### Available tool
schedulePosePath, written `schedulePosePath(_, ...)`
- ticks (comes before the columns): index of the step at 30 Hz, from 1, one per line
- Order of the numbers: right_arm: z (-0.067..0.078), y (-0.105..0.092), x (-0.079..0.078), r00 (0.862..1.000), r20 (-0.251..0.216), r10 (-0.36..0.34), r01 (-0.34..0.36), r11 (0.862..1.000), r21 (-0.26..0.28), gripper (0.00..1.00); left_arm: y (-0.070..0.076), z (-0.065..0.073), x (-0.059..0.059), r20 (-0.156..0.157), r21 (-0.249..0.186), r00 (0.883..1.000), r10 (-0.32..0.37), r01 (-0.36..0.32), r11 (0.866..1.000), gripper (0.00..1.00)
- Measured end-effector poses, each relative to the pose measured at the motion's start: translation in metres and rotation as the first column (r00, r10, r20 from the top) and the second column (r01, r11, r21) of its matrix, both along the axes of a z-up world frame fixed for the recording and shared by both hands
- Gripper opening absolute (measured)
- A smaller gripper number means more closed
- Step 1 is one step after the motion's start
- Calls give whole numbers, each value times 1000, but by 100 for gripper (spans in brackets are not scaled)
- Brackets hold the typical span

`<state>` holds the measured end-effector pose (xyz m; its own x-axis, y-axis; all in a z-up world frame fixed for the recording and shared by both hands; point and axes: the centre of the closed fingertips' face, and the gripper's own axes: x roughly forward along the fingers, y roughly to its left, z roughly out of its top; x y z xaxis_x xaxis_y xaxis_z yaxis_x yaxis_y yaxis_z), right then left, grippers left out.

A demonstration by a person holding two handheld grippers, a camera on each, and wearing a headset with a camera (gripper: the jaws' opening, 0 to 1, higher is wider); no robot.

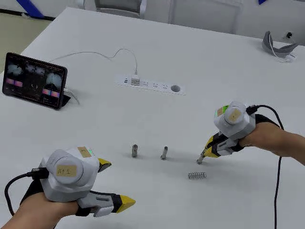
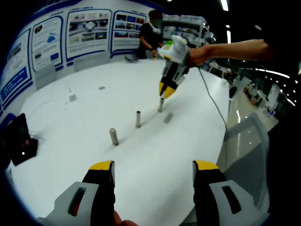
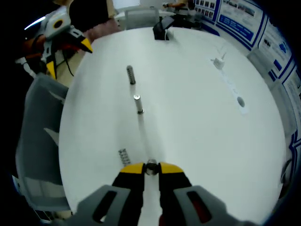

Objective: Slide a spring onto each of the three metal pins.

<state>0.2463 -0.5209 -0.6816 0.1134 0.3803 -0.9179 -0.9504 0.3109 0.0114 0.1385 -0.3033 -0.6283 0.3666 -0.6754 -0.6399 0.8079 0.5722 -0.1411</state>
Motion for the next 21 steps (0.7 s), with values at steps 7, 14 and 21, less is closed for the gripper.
schedulePosePath(7,-10,1,-3,1000,-2,28,-28,999,-27,13,1,0,0,-3,4,1000,3,-3,1000,69)
schedulePosePath(14,-23,0,-3,999,-7,44,-44,998,-51,13,3,0,0,-5,7,1000,4,-4,1000,69)
schedulePosePath(21,-32,-2,-2,999,-14,44,-45,997,-55,13,7,0,2,-5,13,1000,15,-15,1000,69)
